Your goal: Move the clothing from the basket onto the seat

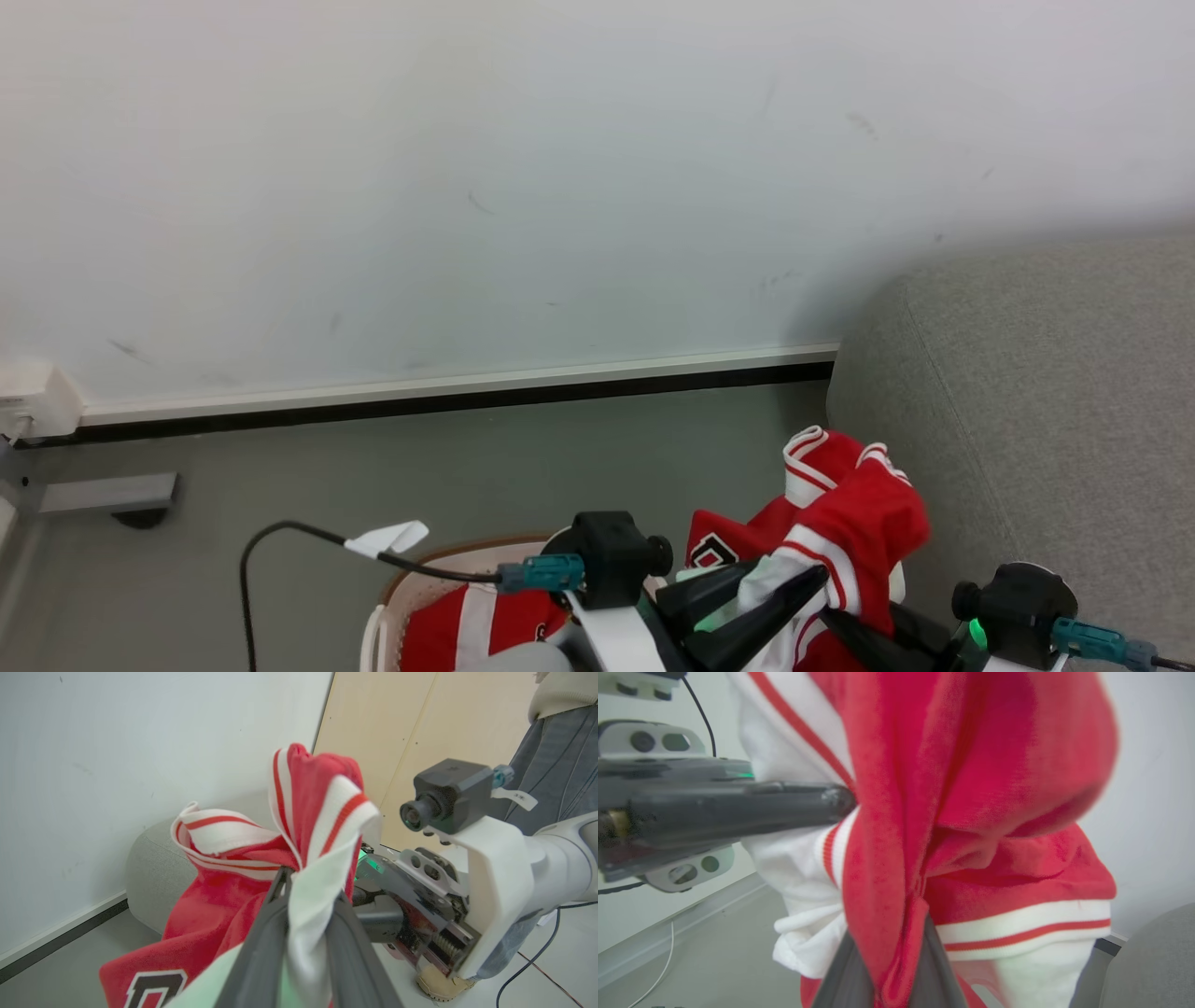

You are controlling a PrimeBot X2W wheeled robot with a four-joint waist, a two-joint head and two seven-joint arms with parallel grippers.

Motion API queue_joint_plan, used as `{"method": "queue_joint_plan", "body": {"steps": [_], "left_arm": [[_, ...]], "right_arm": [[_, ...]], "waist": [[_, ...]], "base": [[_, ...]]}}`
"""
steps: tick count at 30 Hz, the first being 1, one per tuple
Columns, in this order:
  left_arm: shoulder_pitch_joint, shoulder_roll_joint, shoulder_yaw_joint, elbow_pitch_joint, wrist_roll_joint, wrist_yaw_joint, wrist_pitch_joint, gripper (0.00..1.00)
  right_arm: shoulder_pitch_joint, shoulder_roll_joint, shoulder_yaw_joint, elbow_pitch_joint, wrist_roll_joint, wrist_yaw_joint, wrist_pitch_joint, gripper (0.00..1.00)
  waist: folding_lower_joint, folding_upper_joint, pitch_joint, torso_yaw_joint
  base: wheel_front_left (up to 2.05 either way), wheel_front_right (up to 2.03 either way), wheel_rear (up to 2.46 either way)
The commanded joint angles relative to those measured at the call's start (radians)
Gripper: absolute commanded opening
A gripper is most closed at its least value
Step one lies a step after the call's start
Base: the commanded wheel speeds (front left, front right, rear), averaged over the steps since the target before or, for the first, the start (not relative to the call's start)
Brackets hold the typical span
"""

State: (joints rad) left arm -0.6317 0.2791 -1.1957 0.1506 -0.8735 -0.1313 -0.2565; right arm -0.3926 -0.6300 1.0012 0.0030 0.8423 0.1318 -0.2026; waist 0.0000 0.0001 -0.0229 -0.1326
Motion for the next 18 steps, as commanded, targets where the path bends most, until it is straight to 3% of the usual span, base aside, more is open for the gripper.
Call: {"method": "queue_joint_plan", "body": {"steps": [1, 2, 3, 18], "left_arm": [[-0.007, 0.004, 0.004, 0.009, -0.002, 0.002, -0.004, 0.45], [-0.006, 0.003, 0.007, 0.012, 0.0, 0.002, -0.005, 0.78], [-0.004, 0.001, 0.011, 0.016, 0.002, 0.002, -0.006, 1.0], [0.049, -0.027, 0.115, 0.05, 0.102, 0.003, -0.008, 1.0]], "right_arm": [[-0.017, -0.008, -0.004, 0.003, 0.012, -0.002, -0.011, 0.0], [-0.016, -0.009, -0.007, 0.004, 0.018, -0.002, -0.015, 0.0], [-0.015, -0.01, -0.01, 0.004, 0.025, -0.002, -0.018, 0.0], [0.002, -0.037, -0.102, 0.034, 0.052, -0.002, -0.051, 0.0]], "waist": [[0.0, -0.0001, 0.003, -0.003], [0.0, -0.0001, 0.004, -0.005], [0.0, -0.0001, 0.006, -0.008], [0.0, -0.0001, 0.046, -0.137]], "base": [[0.0, 0.0, 0.0], [0.0, 0.0, 0.0], [0.0, 0.0, 0.0], [0.0, 0.0, 0.0]]}}
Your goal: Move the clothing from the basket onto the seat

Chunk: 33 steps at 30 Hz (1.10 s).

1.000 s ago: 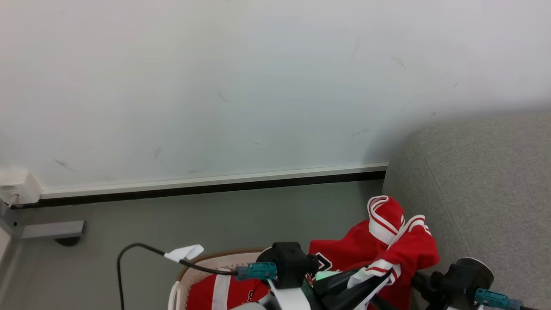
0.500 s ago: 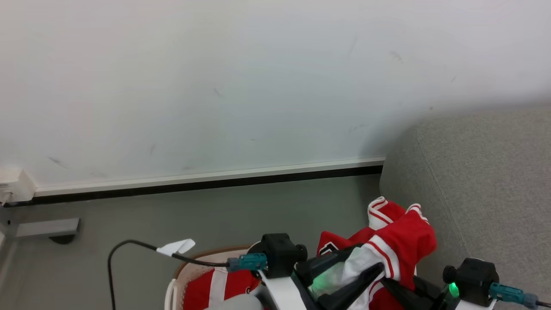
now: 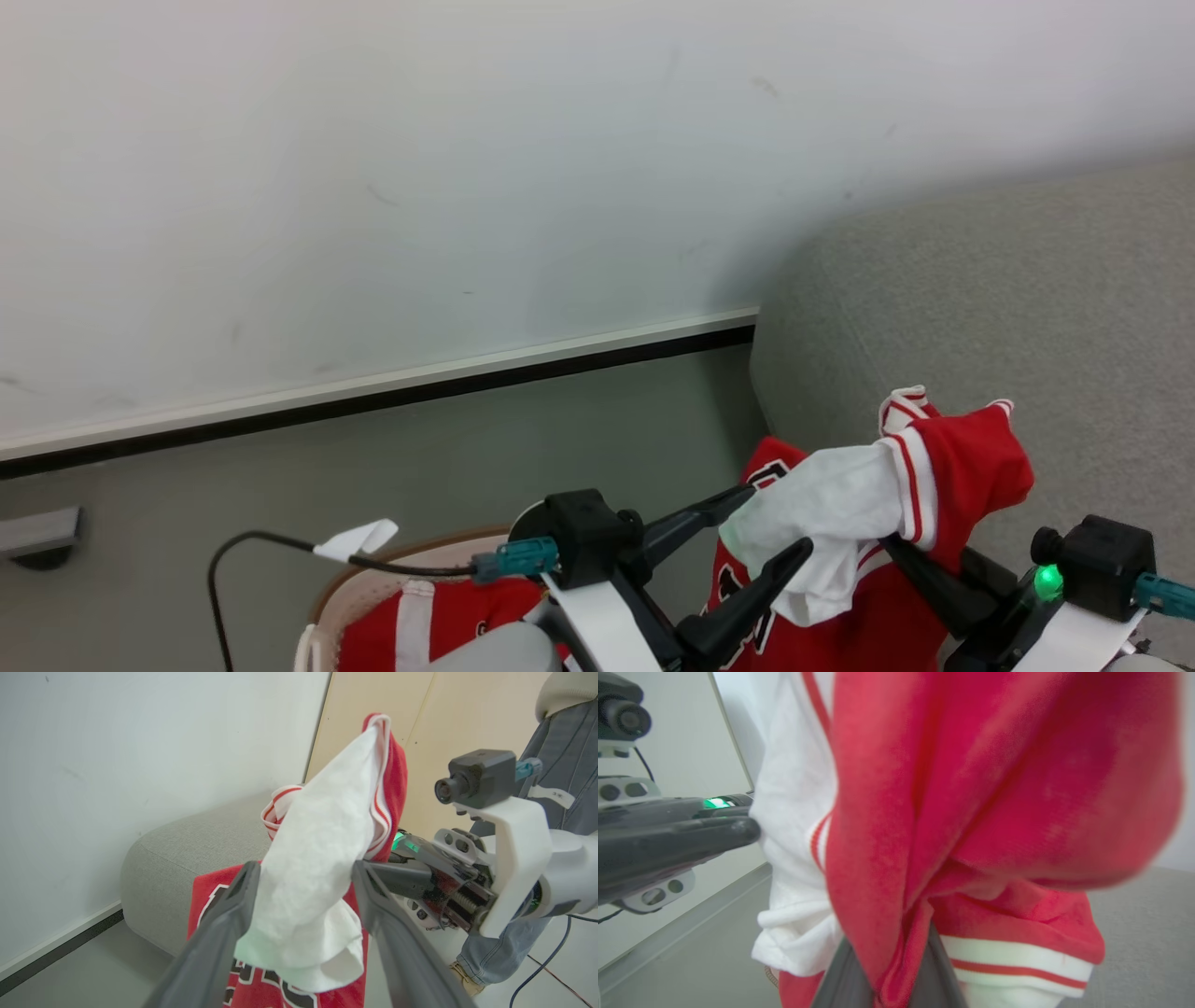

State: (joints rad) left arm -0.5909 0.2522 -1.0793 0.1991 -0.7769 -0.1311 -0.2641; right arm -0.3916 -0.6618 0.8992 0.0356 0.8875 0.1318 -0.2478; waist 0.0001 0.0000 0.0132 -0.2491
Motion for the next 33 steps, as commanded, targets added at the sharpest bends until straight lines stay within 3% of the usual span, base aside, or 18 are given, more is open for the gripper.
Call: {"method": "queue_joint_plan", "body": {"steps": [1, 7, 15, 23, 33], "left_arm": [[0.012, 0.0, 0.007, 0.003, 0.007, 0.002, 0.0, 1.0], [0.022, -0.003, 0.03, 0.009, 0.042, 0.002, 0.0, 1.0], [0.008, -0.013, 0.033, 0.014, 0.06, 0.002, 0.0, 1.0], [-0.054, -0.01, 0.014, 0.018, 0.063, 0.002, 0.0, 1.0], [-0.307, 0.029, 0.003, 0.057, 0.076, 0.002, 0.014, 1.0]], "right_arm": [[0.006, -0.007, -0.01, 0.004, 0.006, -0.002, -0.009, 0.0], [0.036, -0.018, -0.079, 0.013, -0.006, -0.002, -0.015, 0.0], [0.071, -0.023, -0.162, 0.008, -0.027, -0.002, -0.017, 0.0], [0.039, 0.009, -0.267, 0.014, -0.049, -0.002, -0.018, 0.0], [-0.171, 0.059, -0.526, 0.125, -0.135, -0.002, -0.018, 0.0]], "waist": [[-0.0001, 0.0, 0.015, -0.036], [-0.0001, 0.0, 0.041, -0.121], [-0.0001, 0.0, 0.068, -0.169], [-0.0001, 0.0, 0.157, -0.15], [-0.0001, 0.0, 0.433, -0.085]], "base": [[0.0, 0.0, 0.0], [0.0, 0.0, 0.0], [0.0, 0.0, 0.0], [0.0, 0.0, 0.0], [0.0, 0.0, 0.0]]}}
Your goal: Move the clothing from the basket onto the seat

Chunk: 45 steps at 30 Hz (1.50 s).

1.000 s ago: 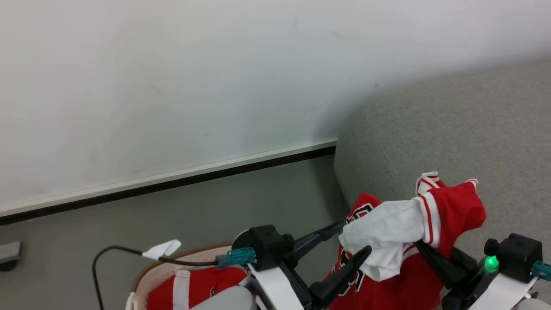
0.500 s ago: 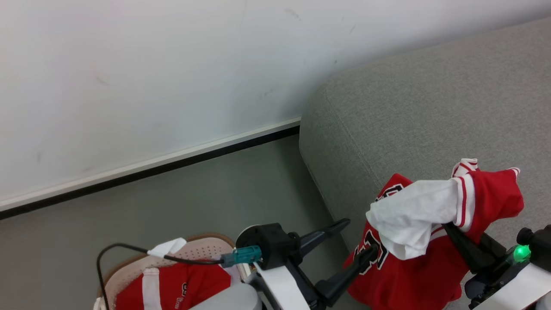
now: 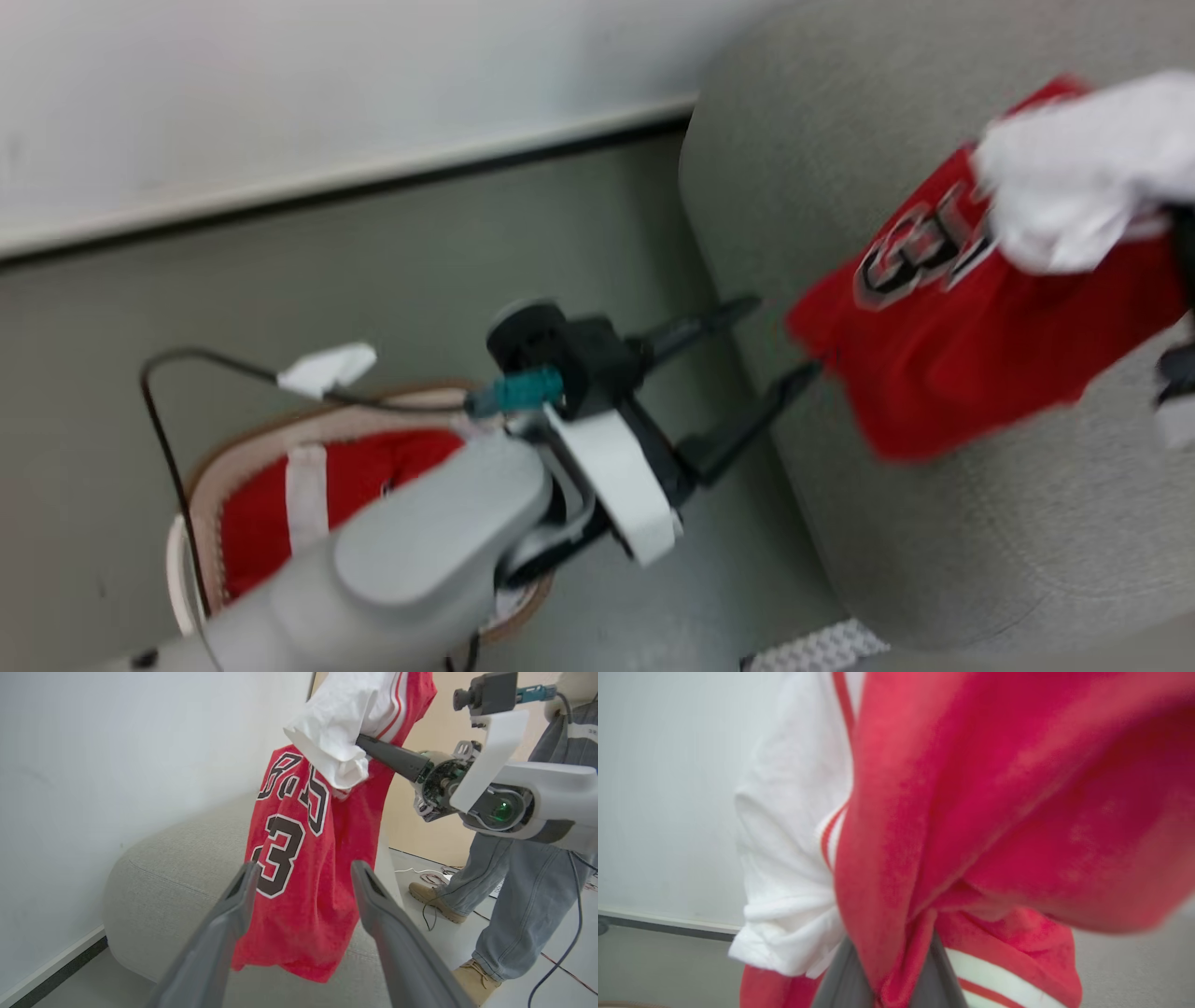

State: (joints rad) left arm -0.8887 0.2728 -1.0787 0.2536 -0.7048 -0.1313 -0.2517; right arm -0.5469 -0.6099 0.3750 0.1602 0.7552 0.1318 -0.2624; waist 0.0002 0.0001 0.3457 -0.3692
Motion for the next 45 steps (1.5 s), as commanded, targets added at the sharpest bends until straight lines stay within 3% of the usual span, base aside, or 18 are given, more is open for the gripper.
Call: {"method": "queue_joint_plan", "body": {"steps": [1, 9, 18, 23, 30, 31, 32, 33, 34, 45], "left_arm": [[-0.036, 0.014, 0.004, 0.006, 0.005, 0.002, 0.005, 1.0], [-0.182, 0.037, 0.032, 0.041, 0.006, 0.002, 0.011, 1.0], [-0.172, 0.068, 0.057, 0.018, 0.024, 0.026, -0.002, 1.0], [-0.14, 0.082, 0.063, -0.014, 0.03, 0.05, -0.005, 1.0], [-0.094, 0.1, 0.055, -0.039, 0.031, 0.075, -0.006, 1.0], [-0.088, 0.101, 0.054, -0.041, 0.03, 0.079, -0.006, 1.0], [-0.08, 0.103, 0.054, -0.041, 0.031, 0.084, -0.007, 1.0], [-0.073, 0.104, 0.054, -0.041, 0.034, 0.087, -0.008, 1.0], [-0.063, 0.105, 0.055, -0.041, 0.033, 0.091, -0.009, 1.0], [0.04, 0.111, 0.116, -0.039, 0.005, 0.103, -0.013, 1.0]], "right_arm": [[-0.05, 0.01, -0.031, 0.023, -0.011, -0.002, -0.003, 0.0], [-0.376, -0.027, -0.256, 0.253, -0.072, -0.002, 0.047, 0.0], [-0.642, -0.125, -0.389, 0.465, -0.141, -0.002, 0.127, 0.0], [-0.632, -0.105, -0.427, 0.645, -0.206, -0.002, 0.096, 0.0], [-0.613, -0.023, -0.493, 0.876, -0.288, -0.002, 0.019, 0.0], [-0.616, -0.014, -0.507, 0.894, -0.296, -0.002, 0.011, 0.18], [-0.615, -0.008, -0.521, 0.911, -0.31, -0.002, 0.004, 0.42], [-0.614, 0.002, -0.533, 0.924, -0.319, -0.002, 0.001, 0.8], [-0.611, 0.007, -0.543, 0.934, -0.327, -0.002, -0.002, 1.0], [-0.395, 0.092, -0.54, 0.773, -0.422, -0.002, -0.003, 1.0]], "waist": [[-0.0002, -0.0001, 0.132, 0.043], [-0.0002, -0.0001, 0.302, 0.133], [-0.0002, -0.0001, 0.405, 0.199], [-0.0002, -0.0001, 0.425, 0.216], [-0.0002, -0.0001, 0.422, 0.224], [-0.0002, -0.0001, 0.419, 0.224], [-0.0002, -0.0001, 0.414, 0.224], [-0.0002, -0.0001, 0.408, 0.223], [-0.0002, -0.0001, 0.4, 0.222], [-0.0002, -0.0001, 0.275, 0.189]], "base": [[0.0, 0.0, 0.0], [0.0, 0.0, 0.0], [0.0, 0.0, 0.0], [0.0, 0.0, 0.0], [0.0, 0.0, 0.0], [0.0, 0.0, 0.0], [0.0, 0.0, 0.0], [0.0, 0.0, 0.0], [0.0, 0.0, 0.0], [0.0, 0.0, 0.0]]}}
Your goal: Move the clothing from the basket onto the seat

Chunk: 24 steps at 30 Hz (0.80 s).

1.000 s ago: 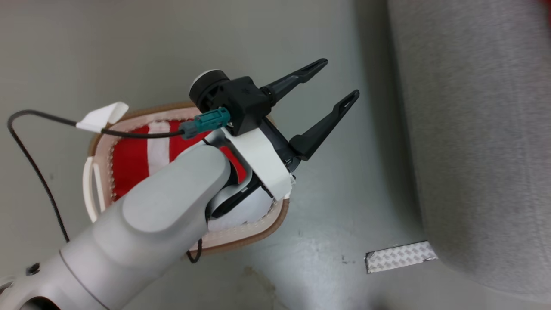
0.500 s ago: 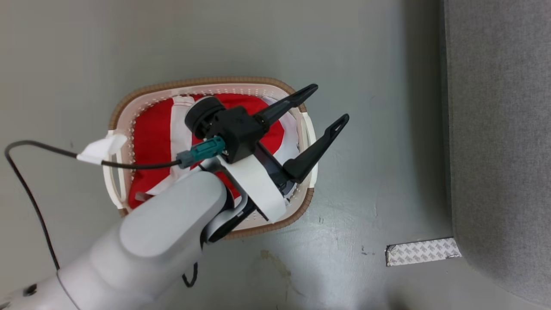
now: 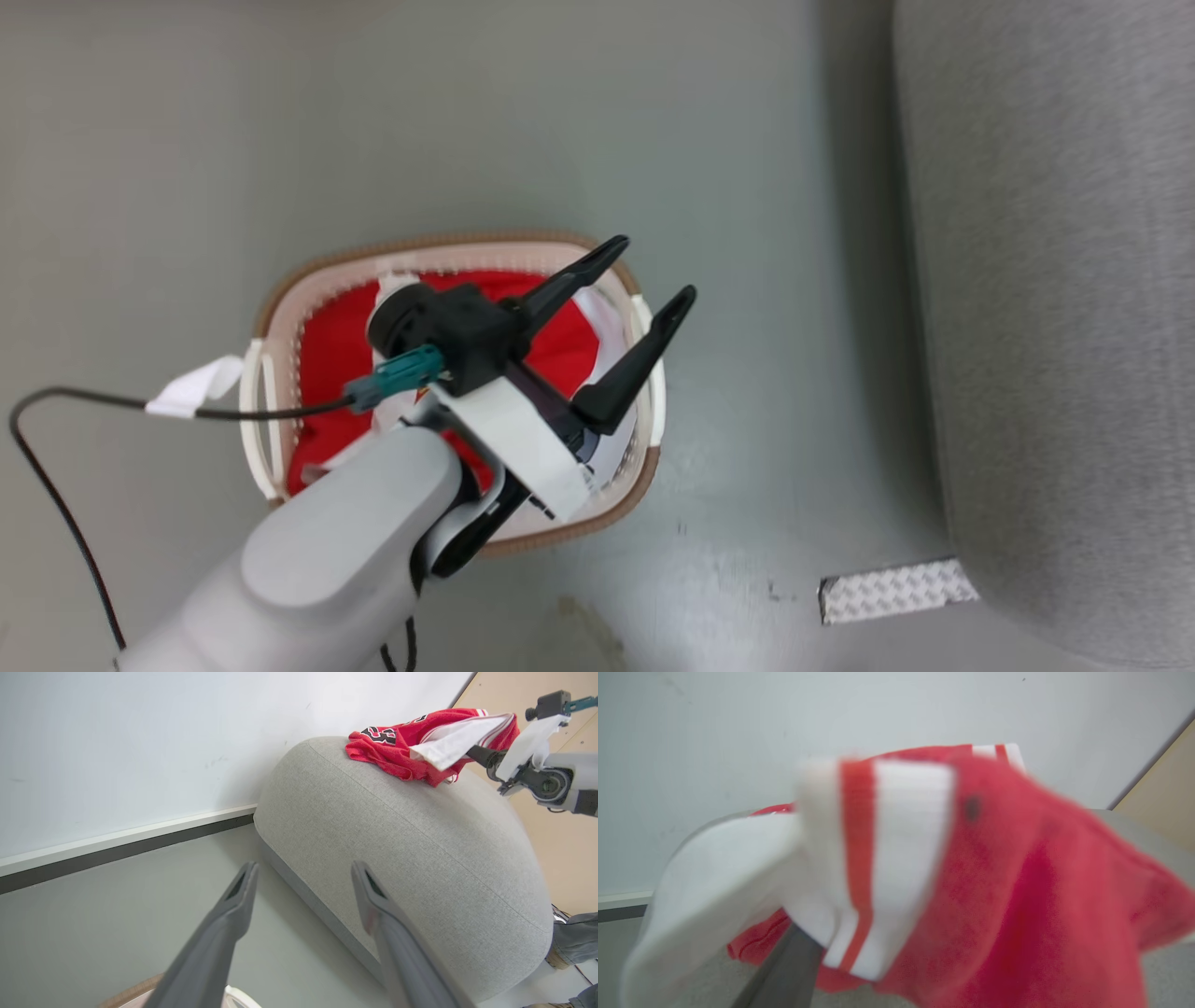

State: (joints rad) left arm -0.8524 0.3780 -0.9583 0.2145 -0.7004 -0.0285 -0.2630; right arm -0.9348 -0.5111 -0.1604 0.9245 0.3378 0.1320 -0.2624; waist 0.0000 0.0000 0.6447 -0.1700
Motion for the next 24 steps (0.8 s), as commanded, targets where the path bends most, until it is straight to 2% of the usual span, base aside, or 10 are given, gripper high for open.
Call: {"method": "queue_joint_plan", "body": {"steps": [1, 7, 13, 19, 24], "left_arm": [[0.017, 0.003, 0.009, -0.004, -0.001, 0.0, -0.002, 1.0], [0.15, -0.009, 0.105, -0.011, 0.008, -0.014, -0.001, 1.0], [0.295, -0.035, 0.204, -0.011, 0.036, -0.035, -0.001, 1.0], [0.44, -0.078, 0.325, -0.001, 0.071, -0.051, -0.002, 1.0], [0.563, -0.121, 0.445, 0.009, 0.113, -0.06, -0.001, 1.0]], "right_arm": [[0.033, 0.008, 0.005, -0.012, -0.007, -0.003, -0.003, 1.0], [0.275, 0.089, 0.014, -0.155, -0.016, -0.003, -0.003, 1.0], [0.471, 0.14, -0.016, -0.28, -0.054, -0.002, -0.003, 1.0], [0.617, 0.192, -0.051, -0.425, -0.091, -0.003, -0.003, 1.0], [0.739, 0.239, -0.038, -0.556, -0.099, -0.003, -0.002, 1.0]], "waist": [[0.0, 0.0, -0.043, -0.013], [0.0, 0.0, -0.178, -0.03], [0.0, 0.0, -0.299, -0.024], [0.0, 0.0, -0.412, 0.01], [0.0, 0.0, -0.504, 0.055]], "base": [[0.0, 0.0, 0.0], [0.0, 0.0, 0.0], [0.0, 0.0, 0.0], [0.0, 0.0, 0.0], [0.0, 0.0, 0.0]]}}
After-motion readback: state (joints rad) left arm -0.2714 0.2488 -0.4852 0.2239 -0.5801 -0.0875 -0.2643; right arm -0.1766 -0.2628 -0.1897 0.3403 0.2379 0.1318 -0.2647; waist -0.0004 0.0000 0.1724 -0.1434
